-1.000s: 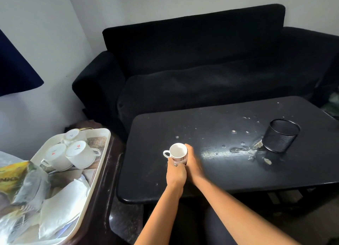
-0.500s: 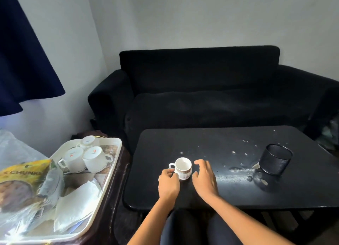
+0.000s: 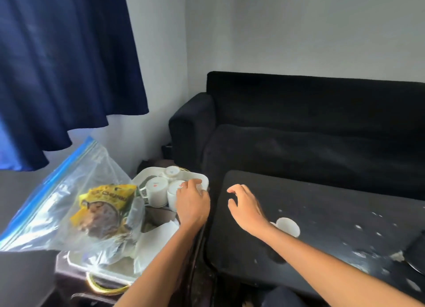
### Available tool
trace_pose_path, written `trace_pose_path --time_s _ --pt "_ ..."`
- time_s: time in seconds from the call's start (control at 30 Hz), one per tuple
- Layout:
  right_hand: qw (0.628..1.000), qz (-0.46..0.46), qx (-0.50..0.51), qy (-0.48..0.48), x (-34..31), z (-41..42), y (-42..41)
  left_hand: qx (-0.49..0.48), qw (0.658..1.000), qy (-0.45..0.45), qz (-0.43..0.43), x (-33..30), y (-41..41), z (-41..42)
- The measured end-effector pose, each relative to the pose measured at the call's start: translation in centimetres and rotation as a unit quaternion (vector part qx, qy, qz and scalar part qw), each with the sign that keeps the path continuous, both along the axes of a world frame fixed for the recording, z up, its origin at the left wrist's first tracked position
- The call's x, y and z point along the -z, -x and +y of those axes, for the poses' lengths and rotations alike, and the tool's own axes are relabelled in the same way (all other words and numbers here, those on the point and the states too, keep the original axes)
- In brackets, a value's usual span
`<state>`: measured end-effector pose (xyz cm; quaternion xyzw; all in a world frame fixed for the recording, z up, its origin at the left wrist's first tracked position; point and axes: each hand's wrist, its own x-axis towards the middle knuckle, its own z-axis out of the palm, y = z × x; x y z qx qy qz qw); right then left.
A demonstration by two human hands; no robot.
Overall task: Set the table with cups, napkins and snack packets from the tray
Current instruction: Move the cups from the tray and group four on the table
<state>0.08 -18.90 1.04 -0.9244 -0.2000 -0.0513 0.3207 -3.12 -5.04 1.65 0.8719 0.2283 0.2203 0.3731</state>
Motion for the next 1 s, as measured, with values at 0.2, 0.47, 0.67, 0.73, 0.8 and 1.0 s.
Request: trace_pose_path --time_s 0.2,0.47,0.67,0.73,0.8,1.0 --pt "0.993 -0.011 -0.099 0.057 -0.4 7.9 -1.3 -0.050 0.996 -0.077 0.010 0.2 -2.7 5.7" --pt "0.986 0.012 -0.139 0.088 0.6 13.0 -4.2 -0.014 0.963 -0.206 0.173 0.4 -8.1 10.2" --pt "0.987 0.089 -0.127 0.047 2.2 12.9 -4.8 -0.005 0.930 -0.227 0.289 0.9 -10.7 11.2" --pt "0.986 0.090 -0.134 0.046 2.1 12.7 -4.8 -0.015 0.926 -0.234 0.295 0.6 -11.0 11.3" --pt "0.985 0.083 -0.142 0.045 1.8 12.5 -4.8 -0.027 0.918 -0.257 0.300 0.3 -11.1 11.4" --pt "0.985 0.054 -0.151 0.066 0.7 11.2 -4.8 -0.044 0.904 -0.325 0.275 -0.2 -10.5 11.1"
